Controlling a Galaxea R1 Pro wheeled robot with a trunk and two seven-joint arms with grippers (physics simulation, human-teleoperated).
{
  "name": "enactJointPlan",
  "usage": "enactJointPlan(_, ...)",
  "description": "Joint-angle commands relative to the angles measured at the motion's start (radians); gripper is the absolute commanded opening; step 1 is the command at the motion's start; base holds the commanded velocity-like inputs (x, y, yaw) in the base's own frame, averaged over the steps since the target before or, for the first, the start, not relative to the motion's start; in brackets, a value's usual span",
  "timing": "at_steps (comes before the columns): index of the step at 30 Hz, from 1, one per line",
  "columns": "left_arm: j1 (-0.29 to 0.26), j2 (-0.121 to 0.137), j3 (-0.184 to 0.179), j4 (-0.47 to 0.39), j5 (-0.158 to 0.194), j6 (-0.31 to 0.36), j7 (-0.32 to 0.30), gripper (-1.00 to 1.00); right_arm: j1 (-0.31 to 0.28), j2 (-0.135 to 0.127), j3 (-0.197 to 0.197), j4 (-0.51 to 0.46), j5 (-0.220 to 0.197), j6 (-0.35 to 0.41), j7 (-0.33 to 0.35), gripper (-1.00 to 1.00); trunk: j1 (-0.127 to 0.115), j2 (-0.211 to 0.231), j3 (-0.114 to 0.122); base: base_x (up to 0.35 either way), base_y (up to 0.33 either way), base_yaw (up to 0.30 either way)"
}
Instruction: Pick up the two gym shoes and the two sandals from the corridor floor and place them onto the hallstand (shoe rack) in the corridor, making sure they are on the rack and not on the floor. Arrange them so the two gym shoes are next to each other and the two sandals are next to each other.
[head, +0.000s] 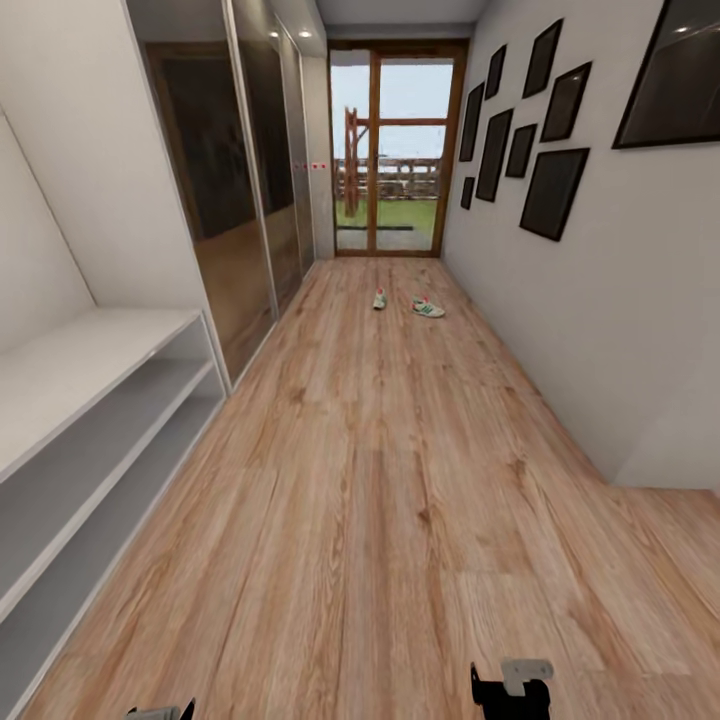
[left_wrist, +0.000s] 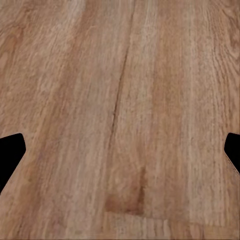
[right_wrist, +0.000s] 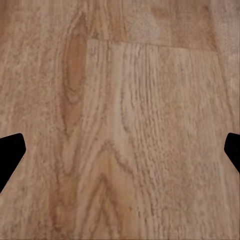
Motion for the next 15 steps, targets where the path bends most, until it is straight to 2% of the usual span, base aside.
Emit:
enactJointPlan(1, -0.001, -0.001, 0.008, 0.003, -0.002, -0.002, -0.01, 1.0, -0.001, -0.001, 0.001, 0.001, 0.008, -0.002, -0.006, 1.0, 0.0, 0.0, -0.001, 0.338, 0.0, 0.0)
enactJointPlan(15, -0.001, -0.001, 0.008, 0.039, -0.004, -0.003, -0.01, 1.0, -0.001, 0.002, 0.003, 0.002, 0.009, -0.001, -0.007, 1.0, 0.0, 0.0, -0.001, 0.338, 0.0, 0.0)
